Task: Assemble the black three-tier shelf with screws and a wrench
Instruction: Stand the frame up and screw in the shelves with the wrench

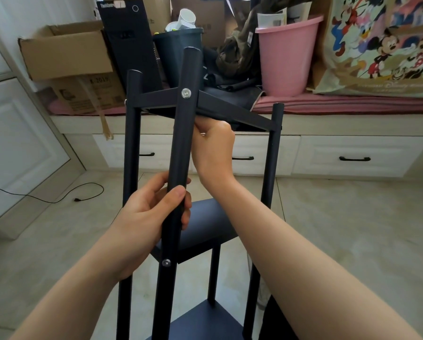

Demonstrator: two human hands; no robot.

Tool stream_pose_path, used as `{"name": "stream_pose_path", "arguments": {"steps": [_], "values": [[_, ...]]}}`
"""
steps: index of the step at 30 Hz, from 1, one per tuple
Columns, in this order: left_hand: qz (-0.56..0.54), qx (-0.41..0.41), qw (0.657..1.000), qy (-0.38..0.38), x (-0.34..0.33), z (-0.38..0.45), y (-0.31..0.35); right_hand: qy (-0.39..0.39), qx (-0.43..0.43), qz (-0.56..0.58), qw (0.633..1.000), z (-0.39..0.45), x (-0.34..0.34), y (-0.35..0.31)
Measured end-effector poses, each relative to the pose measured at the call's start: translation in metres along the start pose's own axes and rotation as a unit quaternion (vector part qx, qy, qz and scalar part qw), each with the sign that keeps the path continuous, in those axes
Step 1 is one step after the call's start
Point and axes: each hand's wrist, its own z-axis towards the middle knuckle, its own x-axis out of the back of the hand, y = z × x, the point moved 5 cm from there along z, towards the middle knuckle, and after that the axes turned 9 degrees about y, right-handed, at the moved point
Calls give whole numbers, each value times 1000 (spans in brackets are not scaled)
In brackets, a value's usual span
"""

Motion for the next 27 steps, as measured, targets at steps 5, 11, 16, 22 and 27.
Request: {"name": "stream_pose_path", "arguments": {"steps": [5,11,16,22,27], "values": [[-2,0,1000,4,1,1,-1,-43,-16,-7,999,-1,6,-1],[-3,-2,1000,5,4,1,-2,-110,-56,-54,991,-7,19,3],[8,-8,1000,2,1,1,-1,-158,-70,-95,980,-8,26,-4],[19,-10,1000,-3,-2,0,-1,-172,-86,-62,979,-7,35,-17],[15,-8,1000,-3,-3,1,-1,-151,-85,-24,985,-4,41,-25]]}}
